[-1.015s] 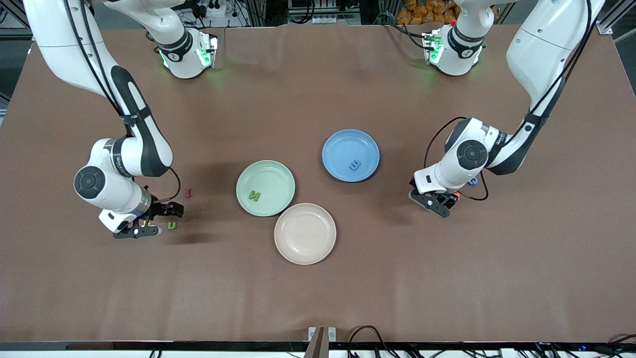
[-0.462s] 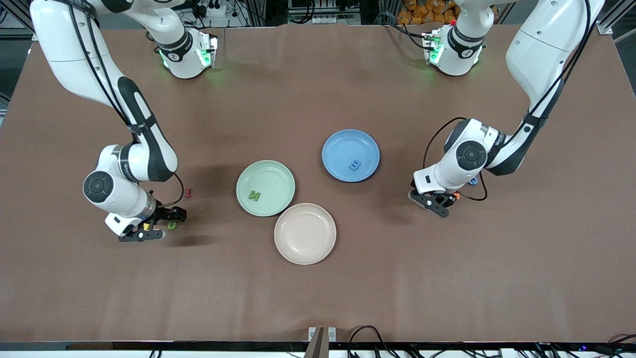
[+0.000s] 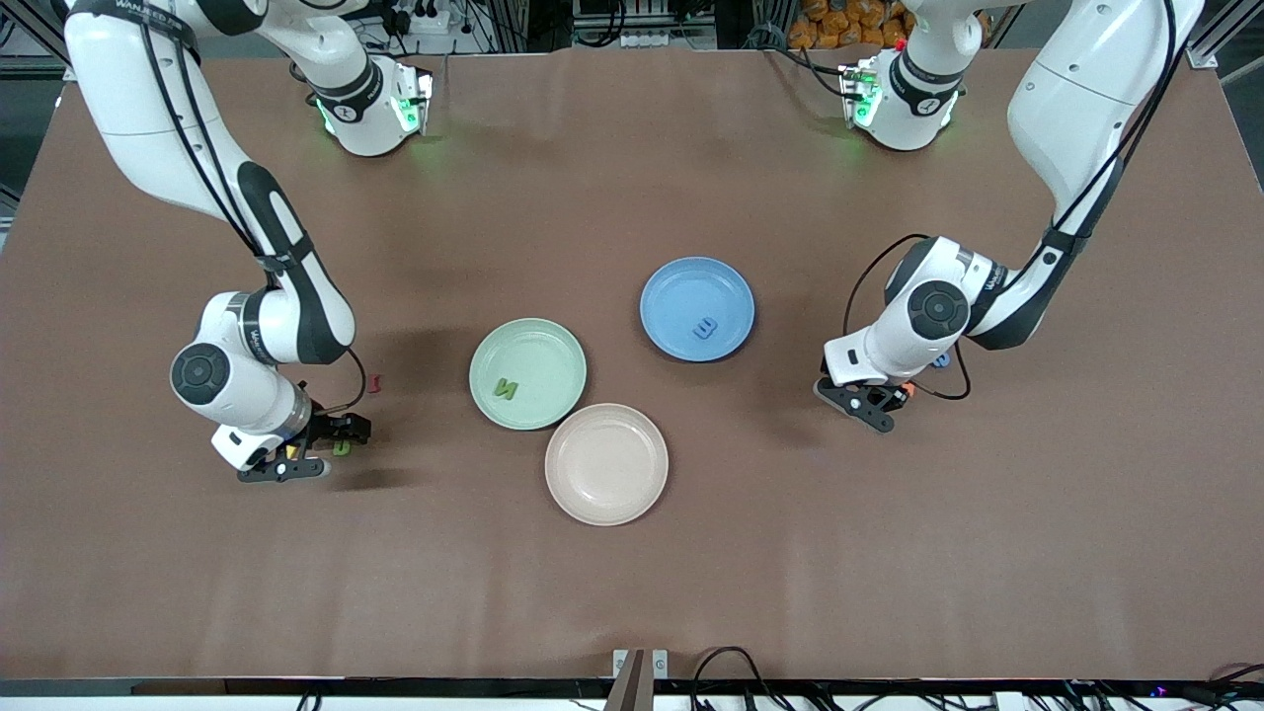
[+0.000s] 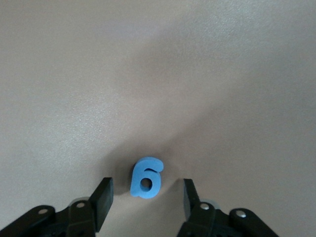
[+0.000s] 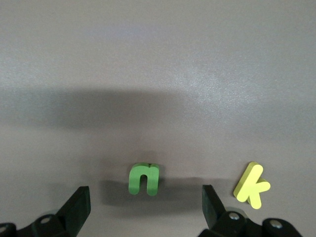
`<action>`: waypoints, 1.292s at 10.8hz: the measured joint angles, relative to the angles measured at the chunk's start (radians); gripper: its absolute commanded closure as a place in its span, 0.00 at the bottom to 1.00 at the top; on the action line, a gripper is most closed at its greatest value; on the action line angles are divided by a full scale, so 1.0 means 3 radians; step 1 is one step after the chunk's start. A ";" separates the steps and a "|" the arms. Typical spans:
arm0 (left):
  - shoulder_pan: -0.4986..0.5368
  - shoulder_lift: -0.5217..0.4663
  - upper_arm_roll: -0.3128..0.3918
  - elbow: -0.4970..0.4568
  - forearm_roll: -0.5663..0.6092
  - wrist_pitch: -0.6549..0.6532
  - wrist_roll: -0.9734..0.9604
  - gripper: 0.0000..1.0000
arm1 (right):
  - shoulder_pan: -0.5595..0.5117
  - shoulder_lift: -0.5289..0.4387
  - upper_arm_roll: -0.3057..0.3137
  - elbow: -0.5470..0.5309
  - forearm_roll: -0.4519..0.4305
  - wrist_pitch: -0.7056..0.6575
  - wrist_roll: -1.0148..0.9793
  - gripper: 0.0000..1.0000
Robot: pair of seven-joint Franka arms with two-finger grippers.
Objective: Sort letters by color into matching plates
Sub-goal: 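Grasp the blue 6 with the left gripper while the right gripper grasps the n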
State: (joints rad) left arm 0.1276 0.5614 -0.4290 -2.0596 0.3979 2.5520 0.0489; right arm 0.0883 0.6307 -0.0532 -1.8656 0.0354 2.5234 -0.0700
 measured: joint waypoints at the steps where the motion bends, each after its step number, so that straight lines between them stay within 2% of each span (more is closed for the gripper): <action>1: 0.0004 0.0004 0.0000 0.0000 0.0003 0.0000 0.0000 0.57 | -0.0004 0.0011 0.0000 0.0001 -0.0001 0.0005 0.0000 0.00; 2: 0.0005 0.0008 0.0000 0.0000 0.0004 0.0001 0.0000 0.68 | -0.0004 0.0019 0.0000 0.0001 -0.0001 0.0027 0.0000 0.00; 3: 0.0005 0.0011 0.0000 0.0000 0.0005 0.0001 0.0000 0.75 | -0.0004 0.0024 0.0000 0.0001 -0.0001 0.0046 0.0000 0.06; 4: 0.0005 0.0012 0.0000 0.0001 0.0005 0.0002 0.0000 0.77 | -0.0004 0.0027 0.0000 0.0001 -0.0001 0.0052 0.0000 0.14; 6: 0.0005 0.0014 0.0000 0.0003 0.0006 0.0002 0.0000 0.95 | -0.0004 0.0028 0.0000 0.0001 -0.0001 0.0055 0.0000 0.26; 7: 0.0005 0.0015 0.0000 0.0004 0.0007 0.0002 0.0000 1.00 | -0.0004 0.0029 0.0000 0.0001 -0.0002 0.0056 -0.0001 0.31; 9: 0.0005 0.0015 0.0000 0.0004 0.0007 0.0002 0.0000 1.00 | -0.0004 0.0030 0.0002 0.0001 -0.0003 0.0059 -0.0001 0.36; 11: 0.0005 0.0015 0.0000 0.0004 0.0007 0.0002 0.0000 1.00 | -0.0004 0.0030 0.0002 0.0001 -0.0003 0.0062 -0.0002 0.46; 14: 0.0009 0.0015 0.0000 0.0012 0.0007 0.0003 0.0000 1.00 | -0.0004 0.0031 0.0002 0.0002 -0.0004 0.0083 -0.0003 0.56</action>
State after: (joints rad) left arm 0.1303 0.5659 -0.4290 -2.0562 0.3999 2.5527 0.0488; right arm 0.0871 0.6400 -0.0525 -1.8651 0.0342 2.5485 -0.0710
